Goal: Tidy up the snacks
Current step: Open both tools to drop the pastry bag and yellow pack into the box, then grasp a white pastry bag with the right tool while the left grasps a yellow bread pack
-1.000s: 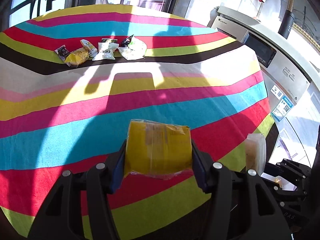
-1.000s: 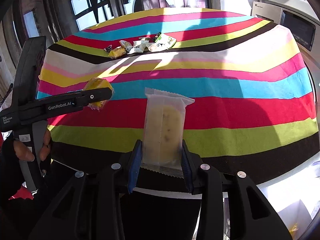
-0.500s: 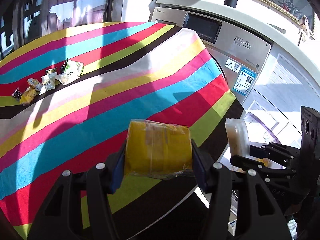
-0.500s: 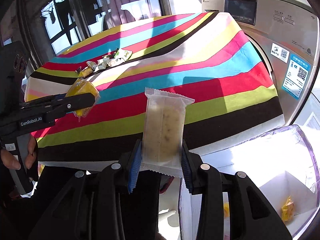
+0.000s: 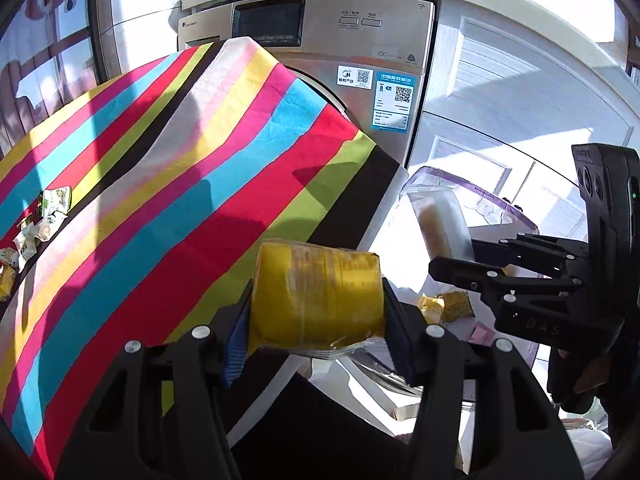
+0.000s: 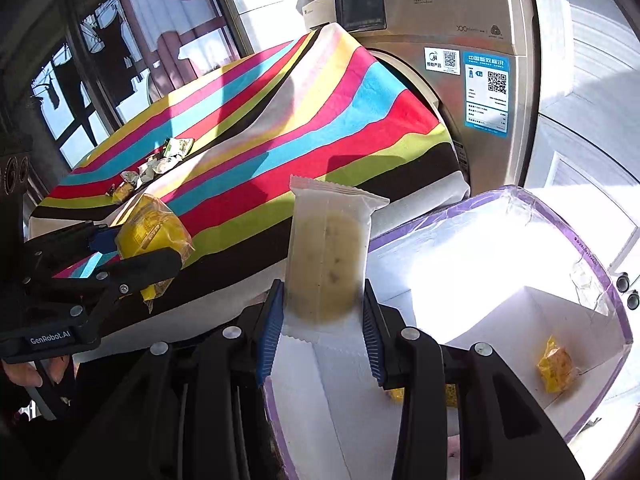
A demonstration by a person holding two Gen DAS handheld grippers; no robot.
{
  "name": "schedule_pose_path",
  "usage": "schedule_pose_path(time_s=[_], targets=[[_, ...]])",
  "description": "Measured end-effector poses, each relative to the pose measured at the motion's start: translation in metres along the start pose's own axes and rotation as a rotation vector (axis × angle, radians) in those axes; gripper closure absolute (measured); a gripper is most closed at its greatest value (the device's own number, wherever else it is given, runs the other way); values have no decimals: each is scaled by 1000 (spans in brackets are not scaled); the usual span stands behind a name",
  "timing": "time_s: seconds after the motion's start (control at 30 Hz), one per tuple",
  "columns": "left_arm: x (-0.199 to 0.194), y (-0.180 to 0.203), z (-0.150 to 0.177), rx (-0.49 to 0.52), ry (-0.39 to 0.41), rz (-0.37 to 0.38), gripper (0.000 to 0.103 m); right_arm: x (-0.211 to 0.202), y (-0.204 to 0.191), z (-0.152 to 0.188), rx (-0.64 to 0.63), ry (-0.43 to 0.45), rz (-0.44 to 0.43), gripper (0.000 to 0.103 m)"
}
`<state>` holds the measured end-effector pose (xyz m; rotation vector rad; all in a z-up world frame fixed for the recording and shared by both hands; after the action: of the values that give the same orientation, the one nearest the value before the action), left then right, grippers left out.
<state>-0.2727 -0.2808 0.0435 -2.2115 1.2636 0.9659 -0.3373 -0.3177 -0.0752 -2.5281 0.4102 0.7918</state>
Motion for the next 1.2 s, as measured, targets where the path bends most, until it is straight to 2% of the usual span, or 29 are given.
schedule_pose_path(time_s=[0.3, 0.43, 0.5, 0.53, 0.57, 0.6, 0.63, 0.67, 0.77, 0.87, 1.03, 1.2], targets=[[28, 80, -6, 197, -45, 93, 45, -34, 66, 9, 65, 60, 188, 66], [41, 101, -12, 216, -65, 131, 45, -47, 92, 10, 108, 79, 221, 66], [43, 104, -13, 209, -59, 144, 40, -50, 97, 10, 116, 87, 221, 65], [43, 104, -13, 202, -52, 146, 26, -51, 99, 9, 126, 100, 214, 63], [42, 102, -13, 196, -43, 156, 18, -52, 101, 8, 145, 113, 209, 59], [39, 98, -13, 192, -30, 169, 9, -52, 103, 7, 169, 122, 200, 39], [36, 94, -11, 192, -17, 165, 6, -53, 105, 5, 193, 140, 187, 26], [34, 89, -10, 198, -12, 145, 6, -56, 106, 4, 213, 167, 174, 26], [28, 61, -2, 205, -3, 57, 4, -57, 103, -1, 219, 177, 161, 26], [21, 11, 12, 130, 1, -30, 3, -51, 95, -1, 195, 147, 162, 26], [-8, -107, 51, -117, 21, -217, 3, -24, 58, 3, 112, 59, 97, 26], [-52, -232, 99, -381, 28, -422, 2, 19, -20, -2, -109, -57, 21, 19]])
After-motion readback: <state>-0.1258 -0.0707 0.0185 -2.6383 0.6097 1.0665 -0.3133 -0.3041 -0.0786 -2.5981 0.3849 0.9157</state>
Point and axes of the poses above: each gripper's, at about its wrist camera, not at the fingertips, and x roughly the way its jaws point, y to its right, z to its underside, the point moved 2 cm from there along x, roughly the way its jaws point, and after that the axes turned 1 degree about x, right-handed, at the moved point
